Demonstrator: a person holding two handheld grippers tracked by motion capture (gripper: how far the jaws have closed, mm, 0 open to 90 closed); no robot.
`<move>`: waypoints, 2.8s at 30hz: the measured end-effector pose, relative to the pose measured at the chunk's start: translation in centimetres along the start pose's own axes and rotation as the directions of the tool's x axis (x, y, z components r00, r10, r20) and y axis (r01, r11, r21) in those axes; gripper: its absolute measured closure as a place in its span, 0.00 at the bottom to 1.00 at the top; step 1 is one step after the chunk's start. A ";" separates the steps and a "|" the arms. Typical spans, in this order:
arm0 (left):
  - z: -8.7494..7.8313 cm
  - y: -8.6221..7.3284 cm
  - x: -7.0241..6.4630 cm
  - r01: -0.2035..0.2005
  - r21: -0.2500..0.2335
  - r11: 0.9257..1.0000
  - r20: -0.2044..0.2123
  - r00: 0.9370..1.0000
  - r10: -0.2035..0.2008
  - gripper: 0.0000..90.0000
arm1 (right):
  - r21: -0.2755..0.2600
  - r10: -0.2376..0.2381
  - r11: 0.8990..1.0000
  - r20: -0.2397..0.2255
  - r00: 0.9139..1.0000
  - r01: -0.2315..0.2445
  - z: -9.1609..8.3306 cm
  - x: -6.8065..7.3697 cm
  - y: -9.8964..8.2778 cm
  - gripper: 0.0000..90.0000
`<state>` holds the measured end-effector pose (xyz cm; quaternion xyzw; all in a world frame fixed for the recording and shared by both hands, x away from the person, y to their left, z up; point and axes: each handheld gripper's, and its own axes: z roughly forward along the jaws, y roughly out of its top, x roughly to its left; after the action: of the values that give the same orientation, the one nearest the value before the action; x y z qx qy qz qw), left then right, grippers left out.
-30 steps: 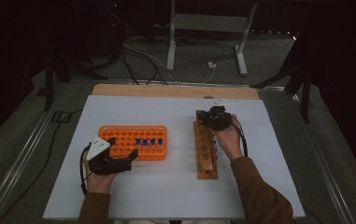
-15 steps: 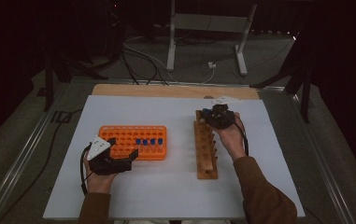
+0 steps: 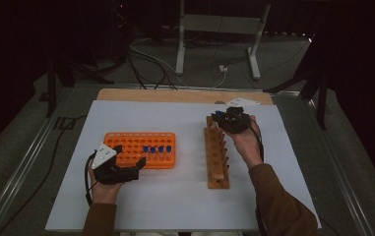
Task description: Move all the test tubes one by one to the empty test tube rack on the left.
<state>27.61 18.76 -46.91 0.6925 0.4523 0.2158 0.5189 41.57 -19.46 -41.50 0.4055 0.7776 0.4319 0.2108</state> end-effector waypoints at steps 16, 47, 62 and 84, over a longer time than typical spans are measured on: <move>0.0 0.0 0.0 0.001 0.001 1.000 0.001 1.000 -0.001 0.01 | -0.035 -0.022 0.999 -0.006 1.000 0.022 -1.2 0.2 1.1 0.84; -0.1 0.5 -0.7 -0.027 -0.014 1.000 0.005 1.000 0.027 0.01 | -0.046 -0.090 0.995 -0.116 0.989 0.085 -2.9 3.0 0.5 0.84; -0.1 1.0 -1.9 -0.070 -0.033 0.997 0.008 0.997 0.071 0.01 | -0.024 -0.127 0.992 -0.194 0.973 0.125 -3.0 5.9 0.0 0.84; 0.3 1.5 -3.8 -0.111 -0.055 0.992 0.027 0.993 0.113 0.01 | -0.010 -0.171 0.984 -0.307 0.936 0.176 -3.6 10.1 -0.3 0.84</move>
<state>26.53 15.33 -44.99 0.7059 0.3989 0.2460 0.5310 33.11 -13.14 -39.58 0.2653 0.8372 0.4625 0.1214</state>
